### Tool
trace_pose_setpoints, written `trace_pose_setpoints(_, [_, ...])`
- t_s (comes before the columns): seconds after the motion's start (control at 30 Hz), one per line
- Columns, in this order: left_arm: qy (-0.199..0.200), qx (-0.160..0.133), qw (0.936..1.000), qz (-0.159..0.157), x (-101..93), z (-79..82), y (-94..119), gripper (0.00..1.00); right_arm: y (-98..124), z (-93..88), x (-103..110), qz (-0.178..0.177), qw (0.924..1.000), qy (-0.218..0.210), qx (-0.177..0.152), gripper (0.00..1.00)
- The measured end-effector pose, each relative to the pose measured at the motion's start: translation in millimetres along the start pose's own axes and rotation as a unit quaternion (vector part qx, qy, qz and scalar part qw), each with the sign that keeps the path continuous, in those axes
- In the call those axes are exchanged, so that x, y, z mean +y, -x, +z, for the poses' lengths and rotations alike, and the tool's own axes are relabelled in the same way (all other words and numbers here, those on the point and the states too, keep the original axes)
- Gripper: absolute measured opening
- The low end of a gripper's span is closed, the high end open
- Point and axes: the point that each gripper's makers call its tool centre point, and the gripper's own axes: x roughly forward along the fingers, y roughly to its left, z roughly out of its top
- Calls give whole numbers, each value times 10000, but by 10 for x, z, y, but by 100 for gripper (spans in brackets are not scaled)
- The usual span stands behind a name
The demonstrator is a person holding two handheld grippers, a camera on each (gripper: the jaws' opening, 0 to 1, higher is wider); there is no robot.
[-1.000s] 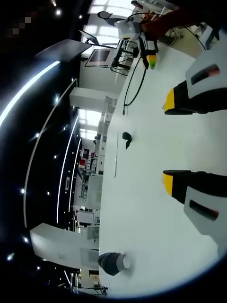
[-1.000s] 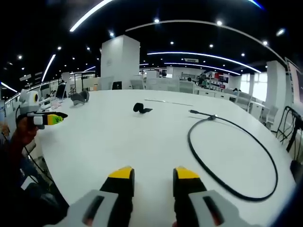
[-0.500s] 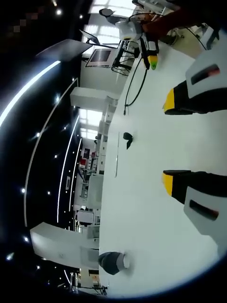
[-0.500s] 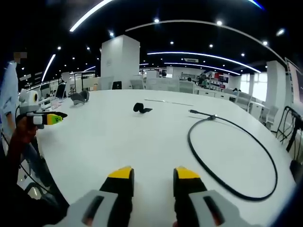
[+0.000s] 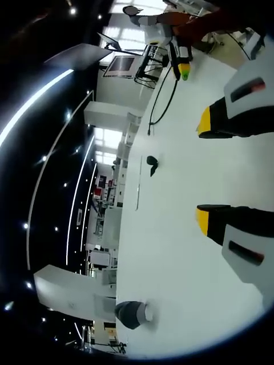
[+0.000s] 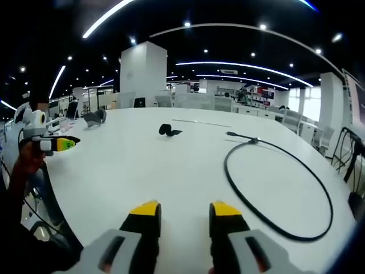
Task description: Find the charging cable on the desk, coil it up and secure with Velcro.
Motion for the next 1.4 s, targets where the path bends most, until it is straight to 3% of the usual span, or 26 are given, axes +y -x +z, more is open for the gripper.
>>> trace_pose_setpoints(0.63, [21,75,9997,-227,-247,42,-215,45,48,44,-135,-90,10000,-34,-21,35])
trace_pose_setpoints(1.07, [-79,93,9996,-258,-418,110,-419,45,103,124,-426,-200,9997,-72,-73,34])
trace_pose_setpoints(1.4, [-203,119,9981,-568,-742,195,-677,45,149,159,-727,-372,9993,-31,-79,34])
